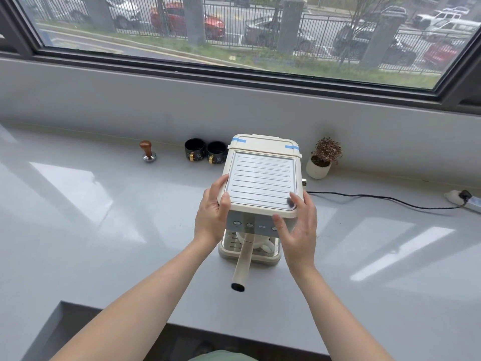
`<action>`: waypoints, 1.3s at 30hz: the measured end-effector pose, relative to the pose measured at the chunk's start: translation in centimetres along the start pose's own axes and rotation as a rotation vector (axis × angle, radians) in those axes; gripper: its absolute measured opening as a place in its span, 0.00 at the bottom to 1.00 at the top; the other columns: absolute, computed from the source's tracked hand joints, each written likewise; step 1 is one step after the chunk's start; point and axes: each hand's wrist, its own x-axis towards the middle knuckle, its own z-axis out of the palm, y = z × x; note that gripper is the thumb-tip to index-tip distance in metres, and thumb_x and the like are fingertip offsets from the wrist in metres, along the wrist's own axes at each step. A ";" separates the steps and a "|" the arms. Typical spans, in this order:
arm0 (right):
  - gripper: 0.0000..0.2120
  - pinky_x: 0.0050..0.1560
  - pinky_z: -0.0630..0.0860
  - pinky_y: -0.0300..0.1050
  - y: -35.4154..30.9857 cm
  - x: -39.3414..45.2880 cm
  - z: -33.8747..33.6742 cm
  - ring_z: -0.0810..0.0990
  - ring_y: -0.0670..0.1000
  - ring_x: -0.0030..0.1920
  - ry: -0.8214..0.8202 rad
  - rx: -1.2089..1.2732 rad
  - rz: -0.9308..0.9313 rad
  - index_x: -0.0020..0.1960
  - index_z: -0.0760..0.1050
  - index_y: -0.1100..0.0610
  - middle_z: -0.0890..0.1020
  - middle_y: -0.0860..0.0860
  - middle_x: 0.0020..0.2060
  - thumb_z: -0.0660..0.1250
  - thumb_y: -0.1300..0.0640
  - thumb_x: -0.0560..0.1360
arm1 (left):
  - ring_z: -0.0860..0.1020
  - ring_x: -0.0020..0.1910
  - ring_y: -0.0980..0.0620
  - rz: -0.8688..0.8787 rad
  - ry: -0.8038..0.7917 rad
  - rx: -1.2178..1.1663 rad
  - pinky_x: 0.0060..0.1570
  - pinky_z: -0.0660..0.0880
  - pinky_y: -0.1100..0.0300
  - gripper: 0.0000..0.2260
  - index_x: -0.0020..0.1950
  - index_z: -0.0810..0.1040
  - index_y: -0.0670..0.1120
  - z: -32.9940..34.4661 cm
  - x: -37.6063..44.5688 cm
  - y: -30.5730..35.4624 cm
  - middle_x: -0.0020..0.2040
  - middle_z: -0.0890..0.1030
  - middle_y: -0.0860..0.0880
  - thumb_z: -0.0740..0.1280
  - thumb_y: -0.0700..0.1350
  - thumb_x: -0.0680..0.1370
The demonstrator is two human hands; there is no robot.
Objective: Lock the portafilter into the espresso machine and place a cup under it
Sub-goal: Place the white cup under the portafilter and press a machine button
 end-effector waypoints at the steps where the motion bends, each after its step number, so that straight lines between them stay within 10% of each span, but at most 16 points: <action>1: 0.27 0.69 0.62 0.41 0.2 -0.2 0.2 0.66 0.50 0.70 -0.009 -0.023 -0.037 0.68 0.67 0.50 0.66 0.54 0.71 0.66 0.42 0.72 | 0.71 0.57 0.57 0.002 -0.001 -0.002 0.49 0.69 0.56 0.24 0.68 0.64 0.66 0.0 0.0 0.0 0.67 0.70 0.56 0.49 0.62 0.72; 8: 0.30 0.62 0.60 0.27 0.6 -0.2 0.8 0.63 0.50 0.73 0.020 -0.030 -0.073 0.63 0.66 0.49 0.63 0.52 0.73 0.77 0.52 0.66 | 0.71 0.58 0.57 0.009 0.004 0.001 0.50 0.69 0.56 0.24 0.68 0.64 0.66 0.1 0.1 -0.2 0.68 0.70 0.55 0.49 0.62 0.72; 26: 0.34 0.53 0.76 0.48 1.1 -0.4 0.7 0.64 0.52 0.72 0.036 -0.164 -0.139 0.63 0.65 0.47 0.62 0.52 0.73 0.79 0.52 0.63 | 0.71 0.57 0.56 0.004 0.010 0.001 0.50 0.69 0.54 0.23 0.67 0.64 0.67 0.2 0.0 -0.1 0.62 0.69 0.60 0.49 0.62 0.72; 39: 0.36 0.51 0.75 0.46 1.4 -0.4 0.9 0.66 0.55 0.71 0.029 -0.158 -0.140 0.64 0.64 0.47 0.62 0.54 0.73 0.79 0.51 0.63 | 0.72 0.57 0.56 0.002 0.012 -0.006 0.51 0.69 0.55 0.23 0.67 0.64 0.67 0.1 -0.1 0.1 0.62 0.69 0.59 0.50 0.62 0.72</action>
